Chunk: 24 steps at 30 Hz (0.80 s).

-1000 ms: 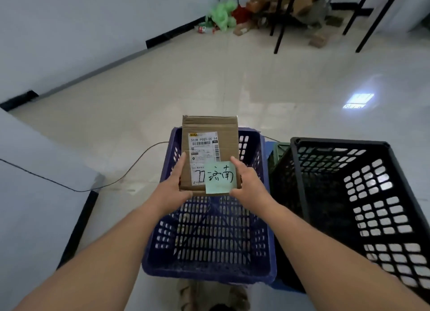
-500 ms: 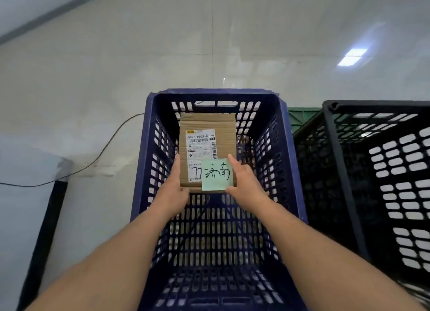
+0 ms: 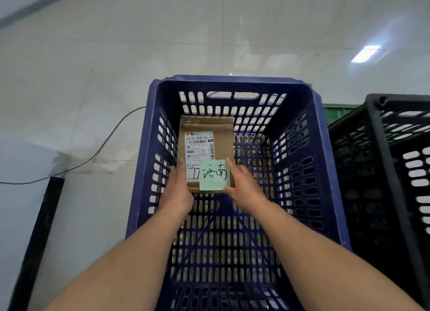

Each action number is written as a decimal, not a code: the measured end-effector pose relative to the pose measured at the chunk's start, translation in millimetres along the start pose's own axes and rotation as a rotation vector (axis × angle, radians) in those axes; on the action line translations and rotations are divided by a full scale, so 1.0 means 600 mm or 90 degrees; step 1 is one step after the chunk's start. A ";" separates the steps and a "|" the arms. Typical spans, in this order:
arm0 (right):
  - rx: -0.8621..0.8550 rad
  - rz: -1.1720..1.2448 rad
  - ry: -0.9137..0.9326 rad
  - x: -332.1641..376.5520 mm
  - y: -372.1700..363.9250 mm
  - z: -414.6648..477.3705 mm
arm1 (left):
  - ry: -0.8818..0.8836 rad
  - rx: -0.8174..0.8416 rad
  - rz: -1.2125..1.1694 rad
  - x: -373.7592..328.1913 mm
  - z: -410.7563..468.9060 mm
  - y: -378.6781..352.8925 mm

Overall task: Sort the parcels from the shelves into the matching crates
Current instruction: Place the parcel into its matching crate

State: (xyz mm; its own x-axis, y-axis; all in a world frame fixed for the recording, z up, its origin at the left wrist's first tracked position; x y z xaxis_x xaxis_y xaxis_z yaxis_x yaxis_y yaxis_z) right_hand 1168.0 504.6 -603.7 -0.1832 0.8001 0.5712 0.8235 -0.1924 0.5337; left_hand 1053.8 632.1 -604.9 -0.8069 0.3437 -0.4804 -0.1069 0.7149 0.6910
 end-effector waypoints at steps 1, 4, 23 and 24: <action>-0.003 -0.009 0.005 -0.001 -0.002 0.003 | 0.006 -0.004 0.019 0.000 -0.001 -0.002; -0.019 -0.030 0.021 -0.004 -0.009 0.012 | 0.031 -0.008 0.082 0.005 -0.002 -0.007; -0.059 -0.385 0.177 0.187 0.117 -0.292 | -0.012 -0.068 0.299 -0.105 -0.330 0.159; -0.066 -0.414 0.213 0.207 0.120 -0.320 | 0.001 -0.084 0.293 -0.110 -0.360 0.170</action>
State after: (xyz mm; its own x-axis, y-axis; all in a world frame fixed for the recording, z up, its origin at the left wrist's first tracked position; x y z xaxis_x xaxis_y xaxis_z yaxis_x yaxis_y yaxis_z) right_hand 1101.8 481.2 -374.4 -0.7843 0.5581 0.2709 0.4414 0.1953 0.8758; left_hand 970.7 550.6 -385.7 -0.7892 0.6046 -0.1079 0.1882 0.4053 0.8946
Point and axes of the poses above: each hand's wrist, its own z-axis towards the middle knuckle, its own y-axis out of the back of the hand, x = y × z, the point moved 10 cm from there along z, towards the middle knuckle, and after that the axes turned 2 degrees about -y, right-handed, at the moved point
